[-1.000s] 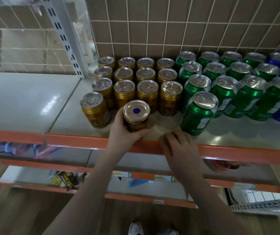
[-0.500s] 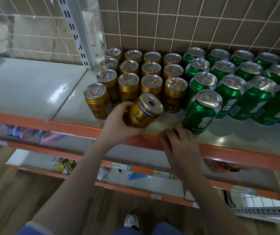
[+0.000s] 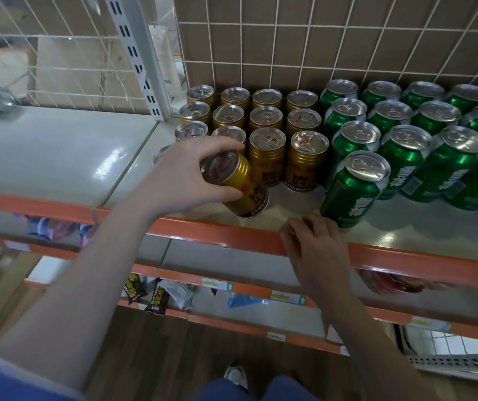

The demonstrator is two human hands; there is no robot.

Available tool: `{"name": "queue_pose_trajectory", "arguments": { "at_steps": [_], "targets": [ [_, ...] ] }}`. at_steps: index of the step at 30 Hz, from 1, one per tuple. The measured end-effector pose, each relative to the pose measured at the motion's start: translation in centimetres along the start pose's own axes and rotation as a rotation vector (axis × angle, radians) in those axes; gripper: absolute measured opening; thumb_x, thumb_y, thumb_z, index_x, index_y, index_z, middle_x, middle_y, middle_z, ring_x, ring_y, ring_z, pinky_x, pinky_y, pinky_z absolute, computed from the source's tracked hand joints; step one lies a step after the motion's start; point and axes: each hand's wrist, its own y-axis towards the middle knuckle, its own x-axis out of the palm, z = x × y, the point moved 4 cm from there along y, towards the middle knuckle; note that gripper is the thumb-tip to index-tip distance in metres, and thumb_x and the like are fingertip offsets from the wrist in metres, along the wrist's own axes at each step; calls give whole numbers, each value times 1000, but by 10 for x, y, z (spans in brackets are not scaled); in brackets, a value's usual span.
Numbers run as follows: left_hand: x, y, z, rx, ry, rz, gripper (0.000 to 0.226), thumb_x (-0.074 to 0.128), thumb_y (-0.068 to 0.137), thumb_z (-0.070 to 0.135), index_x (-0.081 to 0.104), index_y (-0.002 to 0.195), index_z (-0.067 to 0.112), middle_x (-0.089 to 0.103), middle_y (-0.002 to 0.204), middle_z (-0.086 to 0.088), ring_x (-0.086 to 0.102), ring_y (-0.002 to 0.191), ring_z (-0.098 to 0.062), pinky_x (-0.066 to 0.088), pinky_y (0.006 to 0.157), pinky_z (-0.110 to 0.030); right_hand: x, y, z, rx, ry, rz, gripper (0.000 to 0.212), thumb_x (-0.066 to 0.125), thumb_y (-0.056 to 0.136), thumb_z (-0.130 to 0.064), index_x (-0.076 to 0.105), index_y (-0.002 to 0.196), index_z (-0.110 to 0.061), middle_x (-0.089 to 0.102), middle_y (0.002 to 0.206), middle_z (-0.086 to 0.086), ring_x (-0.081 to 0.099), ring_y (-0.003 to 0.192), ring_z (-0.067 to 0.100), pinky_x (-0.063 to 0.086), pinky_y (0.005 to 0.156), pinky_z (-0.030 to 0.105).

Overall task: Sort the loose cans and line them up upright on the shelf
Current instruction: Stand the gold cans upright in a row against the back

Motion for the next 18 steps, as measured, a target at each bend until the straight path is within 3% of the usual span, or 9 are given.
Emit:
{"name": "queue_pose_trajectory", "arguments": {
  "at_steps": [4,9,14,18],
  "targets": [
    [2,12,0,112,239,-164,70,79,69,37,53,133,28,54,130,2,45,116,-9,36,93,-26,3,3,-4,10,10,1,26,47,91,-32,63,84,-12,59,90,10,54,87,31,45,73,38],
    [4,25,-12,167,409,-320,72,79,72,29,48,137,29,48,137,2,43,124,-16,41,96,-35,7,4,-7,29,-3,-27,30,42,92,-34,63,85,-13,59,91,10,54,87,31,47,70,41],
    [4,34,-23,219,476,-354,72,78,73,25,47,137,27,50,136,5,46,122,-16,40,93,-32,6,5,-8,30,-38,-27,30,43,92,-34,63,86,-13,59,90,10,53,86,31,46,71,40],
    [4,36,-29,270,485,-387,72,79,72,19,48,137,23,54,133,2,46,122,-19,41,99,-39,7,6,-10,26,-61,-25,28,44,92,-32,63,86,-13,58,88,11,53,84,31,46,72,39]
  ]
}}
